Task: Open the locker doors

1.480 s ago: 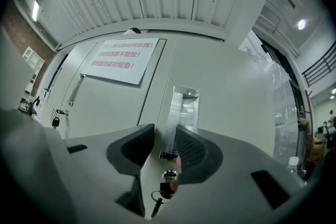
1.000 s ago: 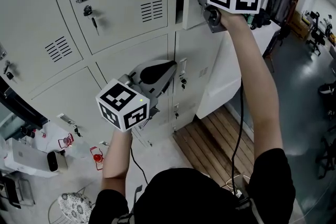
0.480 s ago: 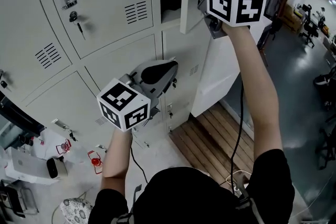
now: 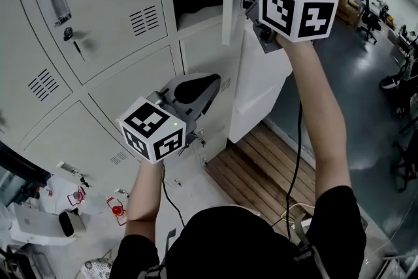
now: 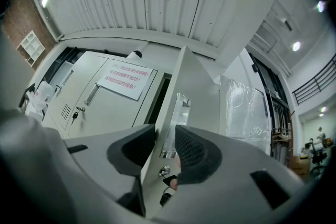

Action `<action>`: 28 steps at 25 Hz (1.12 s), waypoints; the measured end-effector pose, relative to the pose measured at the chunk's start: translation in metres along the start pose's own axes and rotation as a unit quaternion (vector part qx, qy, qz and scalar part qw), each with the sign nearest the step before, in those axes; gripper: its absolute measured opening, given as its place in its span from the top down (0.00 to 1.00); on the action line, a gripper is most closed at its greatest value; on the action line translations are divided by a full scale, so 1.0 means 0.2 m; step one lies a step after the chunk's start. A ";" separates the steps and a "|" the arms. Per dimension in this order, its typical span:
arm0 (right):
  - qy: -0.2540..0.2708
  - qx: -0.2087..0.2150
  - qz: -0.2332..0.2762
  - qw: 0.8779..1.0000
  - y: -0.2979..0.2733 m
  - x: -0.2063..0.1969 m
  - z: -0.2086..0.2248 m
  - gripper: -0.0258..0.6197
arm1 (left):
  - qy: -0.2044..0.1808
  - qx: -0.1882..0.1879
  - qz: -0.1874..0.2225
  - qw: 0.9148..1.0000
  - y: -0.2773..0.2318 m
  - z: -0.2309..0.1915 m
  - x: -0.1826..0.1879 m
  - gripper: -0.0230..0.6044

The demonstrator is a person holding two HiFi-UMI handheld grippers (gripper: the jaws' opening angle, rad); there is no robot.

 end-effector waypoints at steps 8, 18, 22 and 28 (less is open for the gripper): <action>0.000 -0.024 0.004 1.000 0.13 -0.03 0.10 0.78 | -0.004 -0.024 0.005 1.000 -0.08 0.03 0.02 0.93; -0.008 -0.065 0.008 0.998 0.29 -0.08 0.28 0.80 | -0.004 -0.045 0.007 0.999 -0.19 0.06 0.03 0.94; -0.013 -0.085 0.007 0.996 0.35 -0.10 0.37 0.81 | -0.007 -0.056 0.009 0.998 -0.25 0.08 0.04 0.94; -0.015 -0.115 0.006 0.993 0.42 -0.15 0.52 0.84 | -0.010 -0.070 0.007 0.997 -0.35 0.12 0.05 0.94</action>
Point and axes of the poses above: the fingertips, and each gripper's own axes: y backward along the fingers, z to its right, x out of its top, the point moved 5 cm from there along y, backward along the fingers, and after that the axes turned 12 degrees about -z, right-handed, at the moved point
